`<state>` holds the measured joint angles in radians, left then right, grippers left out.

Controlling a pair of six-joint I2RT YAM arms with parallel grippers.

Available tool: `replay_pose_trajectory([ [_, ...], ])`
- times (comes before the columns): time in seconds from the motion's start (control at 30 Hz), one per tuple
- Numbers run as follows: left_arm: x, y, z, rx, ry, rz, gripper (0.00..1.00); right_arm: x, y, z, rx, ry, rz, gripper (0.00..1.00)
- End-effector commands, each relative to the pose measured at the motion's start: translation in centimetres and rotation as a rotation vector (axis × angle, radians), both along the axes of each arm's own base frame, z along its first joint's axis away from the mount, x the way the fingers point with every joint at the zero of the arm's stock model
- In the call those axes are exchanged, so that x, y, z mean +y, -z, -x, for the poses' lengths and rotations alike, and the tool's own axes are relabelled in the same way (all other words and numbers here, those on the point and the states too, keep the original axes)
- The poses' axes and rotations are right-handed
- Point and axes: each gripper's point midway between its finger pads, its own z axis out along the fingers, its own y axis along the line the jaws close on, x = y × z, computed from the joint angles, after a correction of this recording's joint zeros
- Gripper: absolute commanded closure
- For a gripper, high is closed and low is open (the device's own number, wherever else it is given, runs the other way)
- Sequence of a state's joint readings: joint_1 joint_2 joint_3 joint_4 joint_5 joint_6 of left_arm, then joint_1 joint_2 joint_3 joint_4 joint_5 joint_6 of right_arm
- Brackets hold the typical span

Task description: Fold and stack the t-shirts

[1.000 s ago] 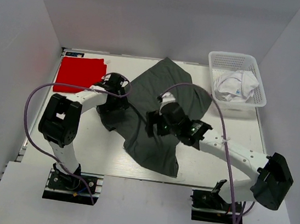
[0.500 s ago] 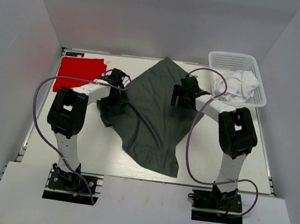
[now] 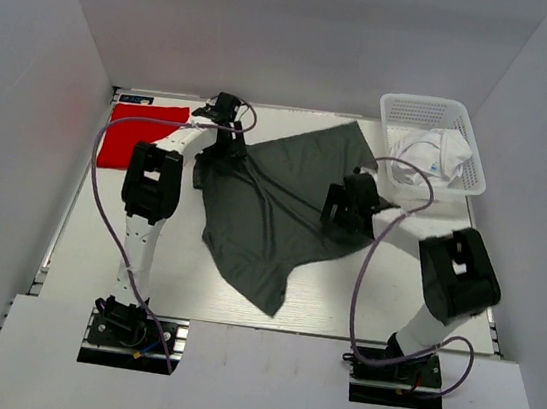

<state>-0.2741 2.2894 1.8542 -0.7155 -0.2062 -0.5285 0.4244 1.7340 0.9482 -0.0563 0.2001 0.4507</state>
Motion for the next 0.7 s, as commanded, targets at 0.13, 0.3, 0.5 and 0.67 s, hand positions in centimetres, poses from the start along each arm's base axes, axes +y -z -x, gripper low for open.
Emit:
replay_pose_trajectory([
  [0.13, -4.5, 0.9, -5.6, -0.055, 0.217, 0.096, 0.00, 3.5, 3.0, 21.0, 0.403, -0.229, -0.053, 0.10],
  [0.3, -5.2, 0.3, -5.0, -0.058, 0.240, 0.135, 0.00, 6.7, -0.4, 22.6, 0.330, -0.372, -0.126, 0.10],
  [0.5, -0.5, -4.1, -2.2, -0.093, 0.127, -0.017, 0.00, 5.5, -7.1, 14.3, -0.034, -0.222, -0.015, 0.10],
  [0.67, 3.1, -5.8, -0.3, -0.081, -0.005, -0.131, 0.00, 2.4, -9.2, 9.8, -0.143, -0.041, 0.114, 0.10],
])
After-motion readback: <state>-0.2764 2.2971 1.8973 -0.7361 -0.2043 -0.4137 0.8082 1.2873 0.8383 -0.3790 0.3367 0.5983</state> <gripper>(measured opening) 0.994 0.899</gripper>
